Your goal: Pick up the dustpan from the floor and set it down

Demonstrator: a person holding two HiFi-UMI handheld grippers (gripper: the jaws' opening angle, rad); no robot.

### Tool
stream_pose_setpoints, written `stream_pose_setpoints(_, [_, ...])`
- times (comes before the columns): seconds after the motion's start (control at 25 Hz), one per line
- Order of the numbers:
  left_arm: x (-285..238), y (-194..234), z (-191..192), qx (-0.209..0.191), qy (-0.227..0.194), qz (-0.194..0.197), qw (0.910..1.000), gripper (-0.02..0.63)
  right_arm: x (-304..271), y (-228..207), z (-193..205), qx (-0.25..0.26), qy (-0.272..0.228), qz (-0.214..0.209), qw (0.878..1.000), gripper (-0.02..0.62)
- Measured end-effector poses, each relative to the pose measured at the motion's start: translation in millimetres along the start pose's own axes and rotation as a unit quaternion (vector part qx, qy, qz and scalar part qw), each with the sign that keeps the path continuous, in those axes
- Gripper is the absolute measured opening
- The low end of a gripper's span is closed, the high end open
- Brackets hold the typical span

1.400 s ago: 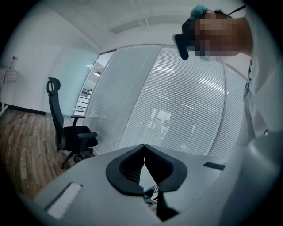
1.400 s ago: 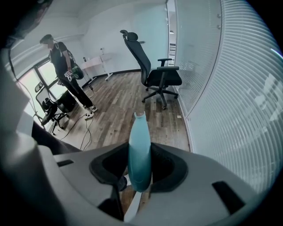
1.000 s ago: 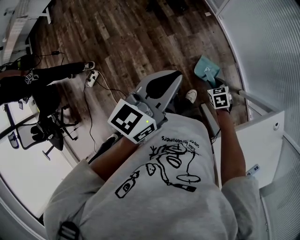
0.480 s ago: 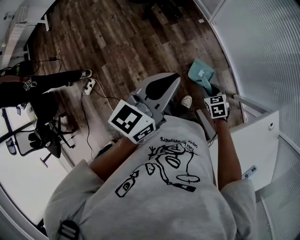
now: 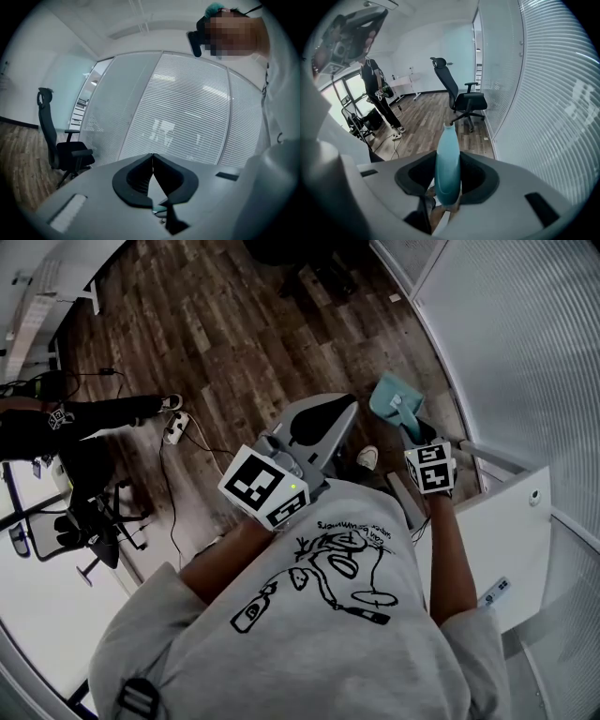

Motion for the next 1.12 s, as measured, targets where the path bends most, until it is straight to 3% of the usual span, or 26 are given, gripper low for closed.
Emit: stream_pose_setpoints(1.12, [-2.1, 2.3, -27.7, -0.030, -0.020, -0.002, 0.9994, 0.002, 133.4, 21.1, -88.5, 0.055, -0.075, 0.011, 0.996, 0.127])
Point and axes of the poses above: the fingertips, and each gripper's own axes: x backward along the fingers, y to its left, z out of its underside, the point moved 2 cm from there along x, backward along the fingers, and after that the axes turned 9 degrees about y, right-handed, at the moved point
